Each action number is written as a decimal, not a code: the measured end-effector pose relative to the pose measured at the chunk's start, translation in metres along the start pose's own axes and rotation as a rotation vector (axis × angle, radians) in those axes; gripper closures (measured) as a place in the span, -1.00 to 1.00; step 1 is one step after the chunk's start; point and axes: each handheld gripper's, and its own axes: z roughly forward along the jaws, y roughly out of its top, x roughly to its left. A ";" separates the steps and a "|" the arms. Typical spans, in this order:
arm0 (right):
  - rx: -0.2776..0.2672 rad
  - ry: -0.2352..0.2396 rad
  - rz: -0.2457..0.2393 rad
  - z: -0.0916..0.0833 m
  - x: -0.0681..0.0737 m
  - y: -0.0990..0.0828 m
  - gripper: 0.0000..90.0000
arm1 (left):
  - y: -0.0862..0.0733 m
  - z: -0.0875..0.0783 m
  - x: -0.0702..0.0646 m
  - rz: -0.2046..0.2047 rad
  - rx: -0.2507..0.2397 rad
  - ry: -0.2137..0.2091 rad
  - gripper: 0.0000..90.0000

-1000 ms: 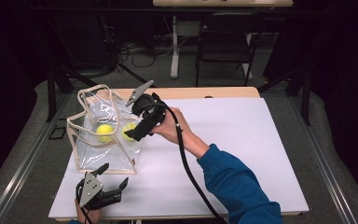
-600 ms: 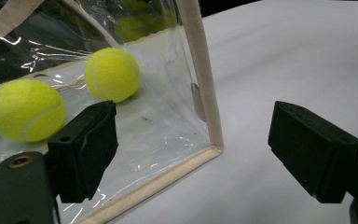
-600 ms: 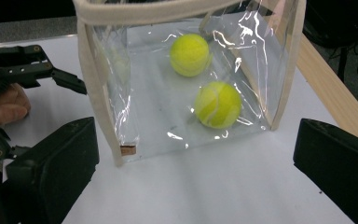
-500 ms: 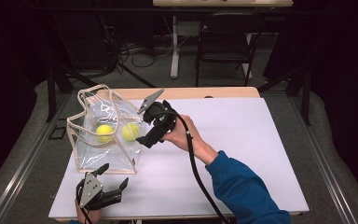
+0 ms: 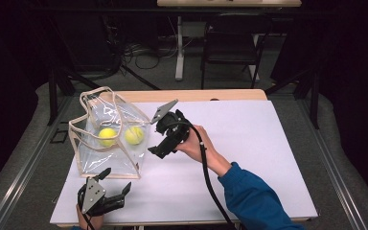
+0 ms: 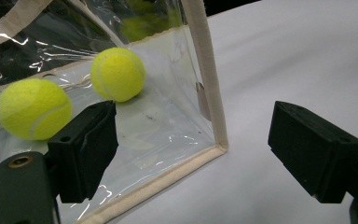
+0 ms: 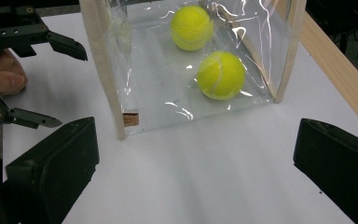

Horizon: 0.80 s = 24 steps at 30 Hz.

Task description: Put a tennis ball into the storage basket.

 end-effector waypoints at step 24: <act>0.050 -0.007 0.016 -0.004 0.004 -0.046 -1.00 | 0.000 0.000 -0.002 0.016 0.003 -0.009 -0.65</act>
